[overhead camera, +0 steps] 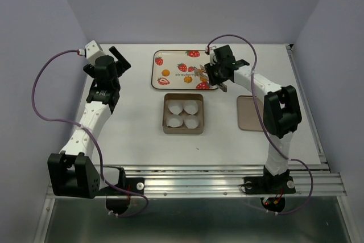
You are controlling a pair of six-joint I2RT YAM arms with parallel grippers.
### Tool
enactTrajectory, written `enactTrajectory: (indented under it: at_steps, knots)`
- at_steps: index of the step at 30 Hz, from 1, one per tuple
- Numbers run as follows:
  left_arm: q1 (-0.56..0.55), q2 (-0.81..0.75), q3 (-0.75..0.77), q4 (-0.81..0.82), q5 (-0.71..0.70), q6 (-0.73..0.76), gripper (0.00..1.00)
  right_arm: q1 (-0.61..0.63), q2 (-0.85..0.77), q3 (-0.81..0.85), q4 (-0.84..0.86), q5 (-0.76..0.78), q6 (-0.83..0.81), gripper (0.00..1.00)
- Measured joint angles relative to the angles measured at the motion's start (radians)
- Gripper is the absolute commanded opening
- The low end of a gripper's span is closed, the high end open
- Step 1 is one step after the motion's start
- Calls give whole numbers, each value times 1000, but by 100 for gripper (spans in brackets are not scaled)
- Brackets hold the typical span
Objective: Pack the cookies
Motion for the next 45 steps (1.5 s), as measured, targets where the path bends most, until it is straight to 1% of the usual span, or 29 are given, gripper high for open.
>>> enactTrajectory:
  at_steps: [5, 10, 15, 22, 28, 33, 38, 45]
  knots:
    - [0, 0, 0, 0, 0, 0, 99, 10, 0, 19, -11, 2, 0, 42]
    - [0, 0, 0, 0, 3, 0, 99, 14, 0, 79, -18, 2, 1, 41]
    - [0, -1, 0, 0, 10, -3, 99, 16, -43, 82, -10, -21, 0, 41]
    - [0, -10, 0, 0, 17, -13, 99, 28, -173, 1, 3, -51, 5, 41]
    - [0, -28, -3, 1, 29, -22, 99, 68, -314, -132, 16, -60, 30, 41]
    - [0, -43, -38, 0, 39, -34, 99, 137, -422, -261, 10, -63, 50, 41]
    - [0, -45, -68, -2, 74, -46, 99, 206, -525, -354, -11, -59, 85, 41]
    - [-9, -81, -141, -11, 129, -69, 99, 303, -617, -419, -34, -23, 132, 41]
